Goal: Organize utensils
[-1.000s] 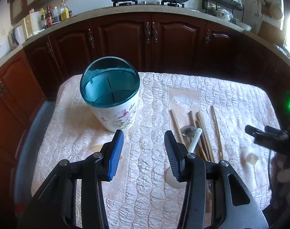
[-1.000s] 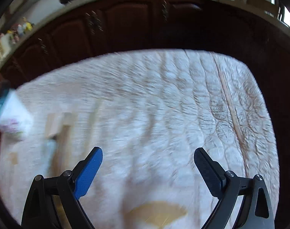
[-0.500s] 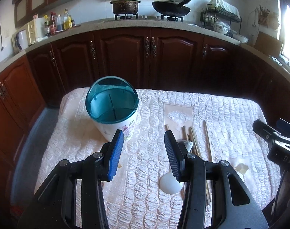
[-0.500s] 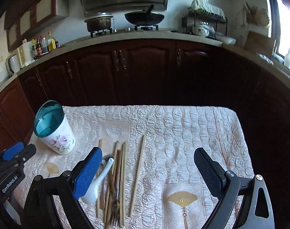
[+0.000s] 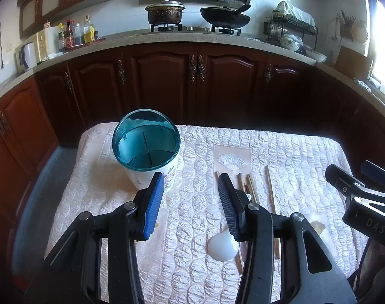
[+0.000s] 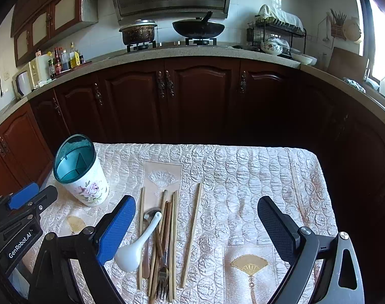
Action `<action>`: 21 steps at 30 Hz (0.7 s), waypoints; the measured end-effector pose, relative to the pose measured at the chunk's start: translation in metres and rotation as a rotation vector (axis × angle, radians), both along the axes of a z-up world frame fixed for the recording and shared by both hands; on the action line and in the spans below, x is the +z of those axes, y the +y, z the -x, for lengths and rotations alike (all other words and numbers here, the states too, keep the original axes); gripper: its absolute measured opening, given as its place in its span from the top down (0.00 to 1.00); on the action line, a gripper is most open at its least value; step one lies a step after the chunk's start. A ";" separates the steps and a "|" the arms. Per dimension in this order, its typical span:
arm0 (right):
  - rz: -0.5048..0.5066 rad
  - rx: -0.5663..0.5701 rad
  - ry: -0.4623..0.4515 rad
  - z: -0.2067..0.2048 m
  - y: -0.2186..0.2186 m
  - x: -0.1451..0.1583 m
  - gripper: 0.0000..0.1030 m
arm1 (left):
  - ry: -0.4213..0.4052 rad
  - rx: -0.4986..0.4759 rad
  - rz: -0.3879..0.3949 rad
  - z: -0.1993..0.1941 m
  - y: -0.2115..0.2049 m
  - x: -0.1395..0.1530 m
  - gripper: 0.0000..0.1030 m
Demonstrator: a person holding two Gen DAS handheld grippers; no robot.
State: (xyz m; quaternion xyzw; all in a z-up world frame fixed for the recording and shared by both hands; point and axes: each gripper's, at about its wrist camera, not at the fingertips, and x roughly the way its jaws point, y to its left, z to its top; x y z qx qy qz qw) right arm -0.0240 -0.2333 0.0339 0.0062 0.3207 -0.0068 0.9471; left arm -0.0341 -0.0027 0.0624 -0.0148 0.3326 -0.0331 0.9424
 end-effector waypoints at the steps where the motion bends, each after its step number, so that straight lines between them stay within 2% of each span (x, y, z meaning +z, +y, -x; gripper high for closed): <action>1: 0.002 0.000 -0.001 0.000 0.000 0.000 0.07 | 0.000 -0.002 0.005 0.000 0.000 0.000 0.57; 8: 0.001 0.006 0.000 -0.002 0.002 0.001 0.07 | -0.002 -0.002 -0.016 -0.002 -0.003 0.000 0.57; 21: 0.008 0.005 -0.002 -0.004 0.003 0.000 0.07 | -0.004 -0.003 0.008 -0.002 -0.001 0.001 0.57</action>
